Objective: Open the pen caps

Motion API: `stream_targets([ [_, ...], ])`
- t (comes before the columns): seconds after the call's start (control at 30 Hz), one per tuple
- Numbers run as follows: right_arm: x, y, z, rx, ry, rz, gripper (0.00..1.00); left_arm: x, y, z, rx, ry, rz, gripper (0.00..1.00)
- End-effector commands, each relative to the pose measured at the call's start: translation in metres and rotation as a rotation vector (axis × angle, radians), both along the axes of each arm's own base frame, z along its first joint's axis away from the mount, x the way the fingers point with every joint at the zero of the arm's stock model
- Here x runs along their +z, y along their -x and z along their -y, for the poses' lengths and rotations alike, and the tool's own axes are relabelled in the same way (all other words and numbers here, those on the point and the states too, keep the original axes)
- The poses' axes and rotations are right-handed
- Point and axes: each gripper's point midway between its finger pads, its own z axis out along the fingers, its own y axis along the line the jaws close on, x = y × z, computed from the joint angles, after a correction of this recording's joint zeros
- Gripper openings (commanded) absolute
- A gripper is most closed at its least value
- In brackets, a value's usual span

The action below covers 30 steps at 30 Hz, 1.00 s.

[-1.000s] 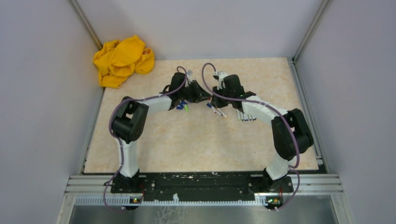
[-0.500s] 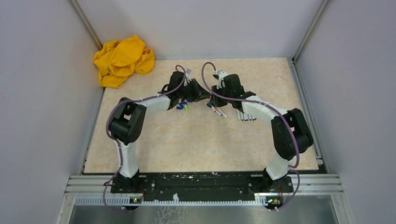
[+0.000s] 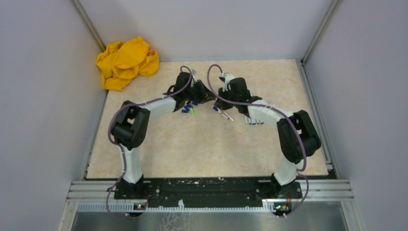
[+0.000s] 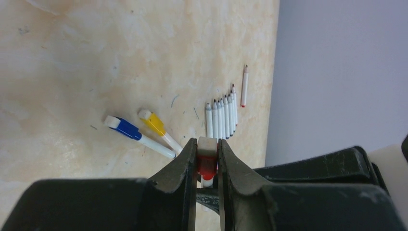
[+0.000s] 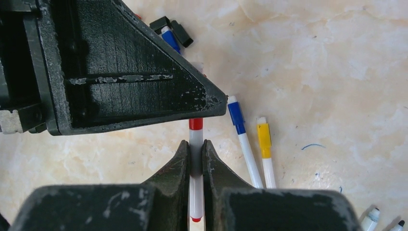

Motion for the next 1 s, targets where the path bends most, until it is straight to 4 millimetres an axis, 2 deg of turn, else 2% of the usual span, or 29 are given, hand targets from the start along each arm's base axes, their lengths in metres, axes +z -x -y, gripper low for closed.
stream_targets([
  [0.0, -0.007, 0.021, -0.001, 0.014, -0.009, -0.015, 0.00, 0.027, -0.066, -0.050, 0.270, -0.061, 0.082, 0.00],
  [0.07, -0.016, 0.033, 0.003, 0.014, -0.008, -0.044, 0.00, 0.026, -0.088, -0.070, 0.335, -0.076, 0.062, 0.00],
  [0.17, -0.015, 0.042, 0.005, 0.014, -0.031, -0.032, 0.00, 0.031, -0.119, -0.096, 0.397, -0.150, 0.068, 0.00],
  [0.3, -0.011, 0.046, 0.008, 0.000, -0.035, -0.024, 0.00, 0.039, -0.135, -0.109, 0.427, -0.256, 0.099, 0.00],
  [0.43, -0.011, 0.053, 0.008, -0.004, -0.034, -0.027, 0.00, 0.031, -0.142, -0.130, 0.477, -0.379, 0.118, 0.00],
  [0.53, -0.011, 0.060, 0.013, -0.016, -0.032, -0.026, 0.00, 0.032, -0.150, -0.140, 0.501, -0.452, 0.139, 0.00],
  [0.7, -0.006, 0.063, 0.017, -0.030, -0.037, -0.018, 0.00, 0.034, -0.157, -0.155, 0.551, -0.473, 0.133, 0.00],
  [0.83, -0.002, 0.061, 0.020, -0.055, -0.037, 0.002, 0.00, 0.040, -0.159, -0.150, 0.546, -0.438, 0.124, 0.00],
  [0.97, 0.017, 0.049, 0.031, -0.109, 0.008, 0.053, 0.00, 0.039, -0.142, -0.146, 0.500, -0.491, 0.133, 0.00],
])
